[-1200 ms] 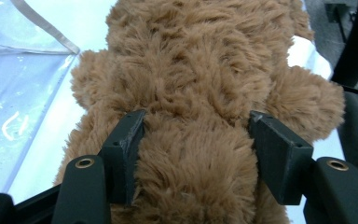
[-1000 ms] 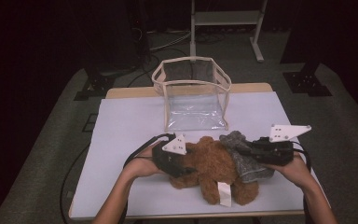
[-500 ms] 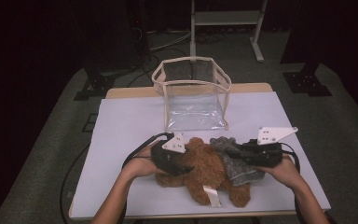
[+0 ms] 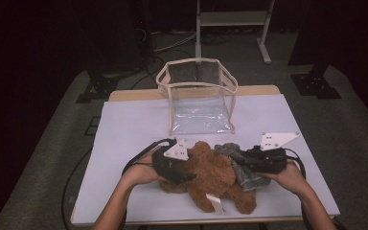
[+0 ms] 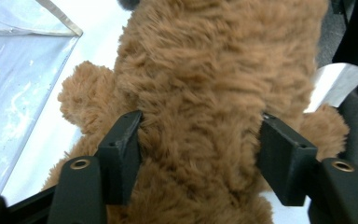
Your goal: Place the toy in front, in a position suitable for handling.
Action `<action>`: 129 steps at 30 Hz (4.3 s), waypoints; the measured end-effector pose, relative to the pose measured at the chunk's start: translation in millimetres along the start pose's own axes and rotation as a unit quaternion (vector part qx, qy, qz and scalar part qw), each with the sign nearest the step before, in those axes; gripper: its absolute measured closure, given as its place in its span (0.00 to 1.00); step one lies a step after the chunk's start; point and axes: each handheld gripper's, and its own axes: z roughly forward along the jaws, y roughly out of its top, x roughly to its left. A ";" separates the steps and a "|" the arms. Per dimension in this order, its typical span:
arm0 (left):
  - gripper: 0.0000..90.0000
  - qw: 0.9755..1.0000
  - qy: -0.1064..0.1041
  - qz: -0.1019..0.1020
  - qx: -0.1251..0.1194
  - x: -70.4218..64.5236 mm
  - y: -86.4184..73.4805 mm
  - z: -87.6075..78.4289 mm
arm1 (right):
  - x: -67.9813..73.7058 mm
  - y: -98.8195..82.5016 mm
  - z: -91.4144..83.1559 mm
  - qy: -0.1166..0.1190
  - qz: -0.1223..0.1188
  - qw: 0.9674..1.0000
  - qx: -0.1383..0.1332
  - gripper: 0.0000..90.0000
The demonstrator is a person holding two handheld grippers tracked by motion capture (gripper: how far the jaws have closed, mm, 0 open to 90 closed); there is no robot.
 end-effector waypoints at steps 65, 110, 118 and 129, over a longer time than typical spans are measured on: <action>0.44 1.000 -0.025 -0.013 0.009 -7.1 -11.6 -1.0 | -3.2 -39.6 25.4 0.044 0.044 0.995 0.073 0.83; 0.42 0.999 -0.037 -0.007 0.000 -17.1 -11.1 -2.8 | -14.7 -11.8 40.5 0.029 0.027 0.998 0.058 0.84; 0.43 1.000 -0.019 0.005 0.016 -16.3 -6.0 0.4 | -9.4 -2.4 21.3 0.039 0.024 0.998 0.035 0.84; 0.42 1.000 0.008 -0.009 0.020 -6.5 2.6 7.6 | 0.4 -16.3 -5.8 0.055 0.041 0.998 -0.010 0.84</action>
